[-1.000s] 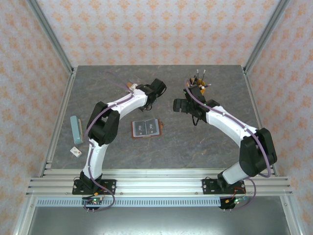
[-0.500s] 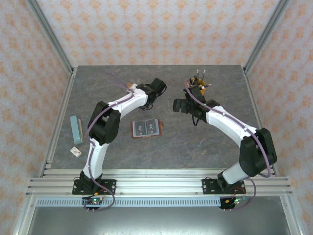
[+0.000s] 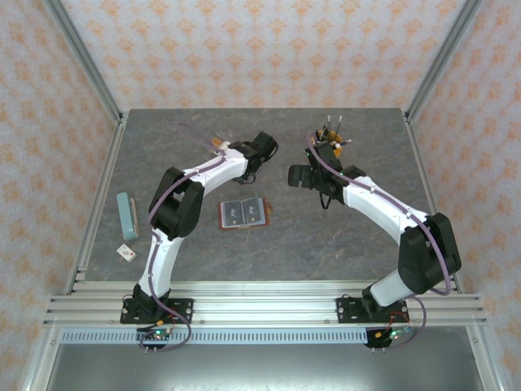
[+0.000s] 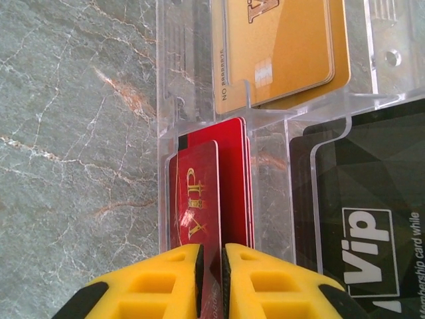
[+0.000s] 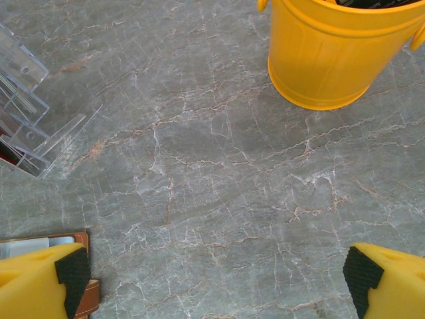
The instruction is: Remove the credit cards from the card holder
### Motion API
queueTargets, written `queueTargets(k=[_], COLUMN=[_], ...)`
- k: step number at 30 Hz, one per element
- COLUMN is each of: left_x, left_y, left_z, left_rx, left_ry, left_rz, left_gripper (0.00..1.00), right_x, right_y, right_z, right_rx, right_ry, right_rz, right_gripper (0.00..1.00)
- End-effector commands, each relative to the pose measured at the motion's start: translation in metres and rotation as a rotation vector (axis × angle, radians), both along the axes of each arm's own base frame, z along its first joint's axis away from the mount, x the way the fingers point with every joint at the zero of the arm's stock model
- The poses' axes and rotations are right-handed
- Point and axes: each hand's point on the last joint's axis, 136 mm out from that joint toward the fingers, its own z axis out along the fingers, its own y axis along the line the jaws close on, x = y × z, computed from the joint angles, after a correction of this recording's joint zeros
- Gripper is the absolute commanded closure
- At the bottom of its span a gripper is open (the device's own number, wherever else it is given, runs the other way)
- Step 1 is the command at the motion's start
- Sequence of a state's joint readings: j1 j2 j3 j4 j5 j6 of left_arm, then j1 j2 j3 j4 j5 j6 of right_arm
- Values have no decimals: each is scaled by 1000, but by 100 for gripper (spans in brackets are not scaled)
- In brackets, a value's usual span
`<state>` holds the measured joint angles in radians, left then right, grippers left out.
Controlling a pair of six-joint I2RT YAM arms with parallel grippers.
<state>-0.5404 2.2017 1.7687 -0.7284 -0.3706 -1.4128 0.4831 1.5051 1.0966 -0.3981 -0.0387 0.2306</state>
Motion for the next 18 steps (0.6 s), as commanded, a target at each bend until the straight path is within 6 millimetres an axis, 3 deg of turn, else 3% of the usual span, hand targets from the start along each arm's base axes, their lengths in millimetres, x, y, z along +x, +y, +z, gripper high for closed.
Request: queueTargets(k=[1,5,10,12,14,18], left_x=[7,-1,-26,-37,-51,-79], left_y=[6,9,27,35,43,59], left_z=[30,62,93,93,87,75], left_rx=[16,-10,-28,-46,-53,-70], left_ry=[-47,-82,-97,-79,-50,-3], left_rz=[-31,-114,-200,-240,-288,-355], left_gripper=[79,76,71,68,55,43], right_x=[1,0,-1,-1,-1,-2], right_y=[0,2,12,12,11,20], right_z=[8,10,11,10,9,10], right_rx=[0,10,50,51,43,80], right_ry=[-8,-19,-22,-18,-11,1], right_rz=[13,28,66,64,64,93], right_gripper=[1,1,2,3,4,6])
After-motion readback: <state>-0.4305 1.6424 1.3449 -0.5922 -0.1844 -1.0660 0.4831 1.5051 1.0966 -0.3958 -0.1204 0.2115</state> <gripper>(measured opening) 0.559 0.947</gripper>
